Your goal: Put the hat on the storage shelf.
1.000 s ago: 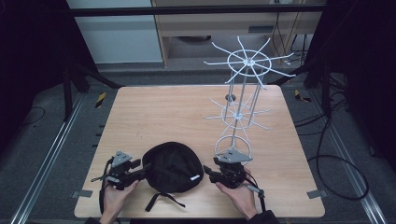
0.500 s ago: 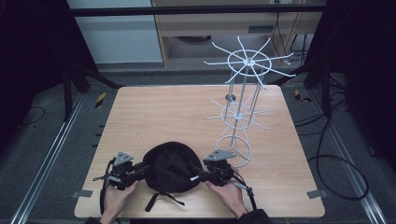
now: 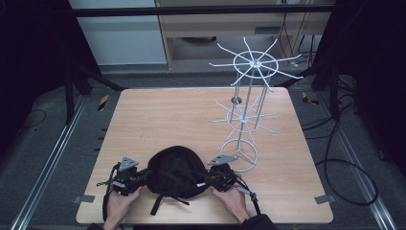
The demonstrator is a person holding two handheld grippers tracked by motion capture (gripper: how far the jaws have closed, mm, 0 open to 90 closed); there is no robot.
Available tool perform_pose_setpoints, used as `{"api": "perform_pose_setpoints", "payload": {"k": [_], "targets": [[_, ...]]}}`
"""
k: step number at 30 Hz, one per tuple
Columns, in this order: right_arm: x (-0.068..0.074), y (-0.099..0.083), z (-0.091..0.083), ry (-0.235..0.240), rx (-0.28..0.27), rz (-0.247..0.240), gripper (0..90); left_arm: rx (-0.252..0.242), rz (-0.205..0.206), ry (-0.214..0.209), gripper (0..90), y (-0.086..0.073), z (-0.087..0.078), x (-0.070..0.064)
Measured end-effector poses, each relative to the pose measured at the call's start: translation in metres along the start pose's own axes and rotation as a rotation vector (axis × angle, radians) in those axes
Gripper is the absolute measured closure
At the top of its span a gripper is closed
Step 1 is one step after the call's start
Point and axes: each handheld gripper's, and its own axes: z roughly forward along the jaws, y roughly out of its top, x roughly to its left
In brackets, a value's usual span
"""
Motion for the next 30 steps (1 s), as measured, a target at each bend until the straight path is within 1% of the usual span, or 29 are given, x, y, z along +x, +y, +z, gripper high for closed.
{"api": "perform_pose_setpoints", "payload": {"k": [1,2,3,4,5,7,12,15,16,18,20,24,30], "targets": [[0.001,0.000,-0.001,-0.001,-0.003,0.001,78.6,0.000,0.002,0.000,76.0,0.000,0.000,-0.001],[0.002,0.002,-0.005,-0.002,-0.025,0.002,79.9,0.000,0.007,-0.001,76.3,0.000,0.001,-0.002],[0.002,0.002,-0.005,-0.002,-0.025,0.002,79.9,0.000,0.007,-0.001,76.4,0.000,0.001,-0.002],[0.003,0.004,-0.011,-0.006,-0.065,-0.008,80.8,0.001,0.010,-0.001,76.4,0.000,0.001,-0.003],[0.003,0.004,-0.011,-0.006,-0.065,-0.008,80.8,0.001,0.013,-0.002,76.4,0.000,0.001,-0.004],[0.004,0.007,-0.019,-0.007,-0.113,-0.024,81.2,0.004,0.017,-0.004,76.4,0.000,0.002,-0.005],[0.012,0.015,-0.038,-0.005,-0.221,-0.079,81.6,0.001,0.018,-0.013,76.5,0.002,0.007,-0.009],[0.017,0.018,-0.045,0.002,-0.261,-0.116,81.8,-0.006,0.019,-0.015,76.5,0.004,0.010,-0.012],[0.020,0.020,-0.048,0.012,-0.278,-0.130,81.8,-0.006,0.017,-0.015,76.5,0.005,0.012,-0.013],[0.021,0.020,-0.050,0.013,-0.285,-0.138,81.8,-0.010,0.015,-0.018,76.6,0.007,0.014,-0.014],[0.024,0.021,-0.051,0.032,-0.297,-0.160,81.9,-0.015,0.009,-0.023,76.7,0.009,0.018,-0.014],[0.027,0.020,-0.050,0.046,-0.299,-0.178,82.0,-0.020,0.001,-0.030,77.0,0.011,0.021,-0.014],[0.034,0.017,-0.044,0.085,-0.278,-0.217,81.9,-0.035,0.001,-0.029,77.3,0.016,0.028,-0.015]]}}
